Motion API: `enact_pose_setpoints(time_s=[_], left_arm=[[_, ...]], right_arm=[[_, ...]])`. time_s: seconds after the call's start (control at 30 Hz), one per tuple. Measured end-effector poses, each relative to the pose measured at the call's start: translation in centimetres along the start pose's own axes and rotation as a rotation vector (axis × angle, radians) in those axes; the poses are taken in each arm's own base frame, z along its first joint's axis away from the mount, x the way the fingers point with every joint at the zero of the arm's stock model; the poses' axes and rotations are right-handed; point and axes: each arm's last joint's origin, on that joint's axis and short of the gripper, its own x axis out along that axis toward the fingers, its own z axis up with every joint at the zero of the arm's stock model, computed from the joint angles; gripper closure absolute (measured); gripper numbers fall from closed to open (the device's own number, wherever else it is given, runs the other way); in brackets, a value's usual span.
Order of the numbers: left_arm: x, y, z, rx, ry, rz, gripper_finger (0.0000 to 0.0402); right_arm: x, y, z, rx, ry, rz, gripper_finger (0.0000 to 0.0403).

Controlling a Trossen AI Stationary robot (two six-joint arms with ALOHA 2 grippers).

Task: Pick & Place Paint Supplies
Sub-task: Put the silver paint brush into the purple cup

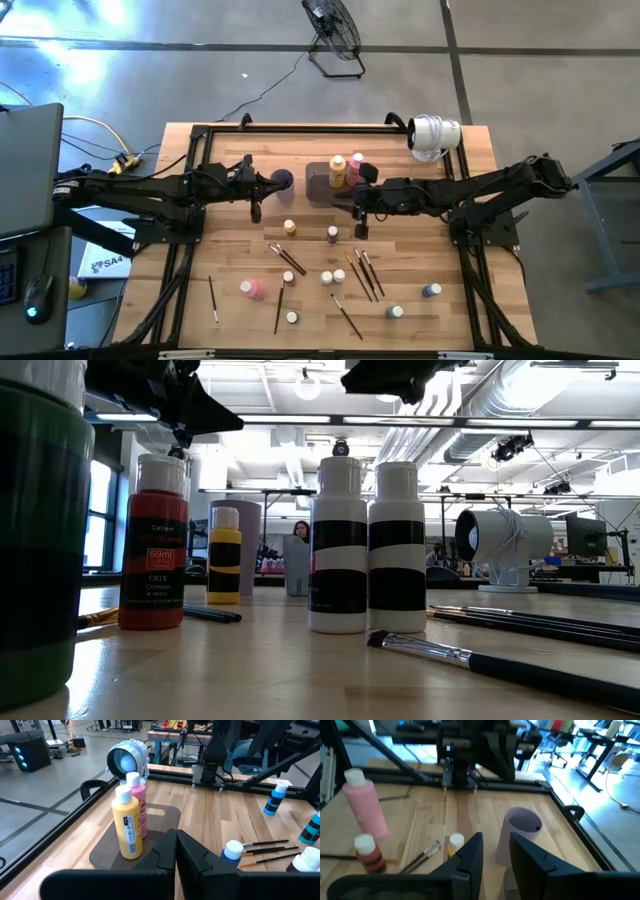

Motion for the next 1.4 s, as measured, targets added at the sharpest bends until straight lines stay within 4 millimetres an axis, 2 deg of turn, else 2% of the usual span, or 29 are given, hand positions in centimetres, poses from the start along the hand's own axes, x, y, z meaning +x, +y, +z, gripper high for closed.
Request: enact_pose_setpoints(time_s=[0.27,0.43,0.67,1.0,1.13,1.4], left_arm=[[0.0,0.0,0.0,0.004,0.0,0.0,0.0391],[0.0,0.0,0.0,0.038,-0.003,-0.001,0.0391],[0.0,0.0,0.0,0.039,-0.001,-0.001,0.0391],[-0.1,-0.9,-0.1,0.068,0.0,-0.044,0.0391],[-0.3,-1.7,-0.1,0.078,0.0,-0.084,0.0391],[-0.5,-2.6,-0.3,0.089,0.014,-0.126,0.0391]], right_arm=[[0.0,0.0,0.5,0.015,-0.047,-0.002,0.0316],[0.0,0.1,0.1,0.07,-0.008,0.002,0.0316],[-0.3,1.2,-0.5,0.045,0.05,0.023,0.0316],[-1.8,3.6,-1.6,-0.047,0.143,-0.241,0.0316],[-2.2,4.0,-2.1,0.001,0.169,-0.322,0.0316],[-2.4,3.7,-3.2,0.213,0.228,-0.341,0.0316]])
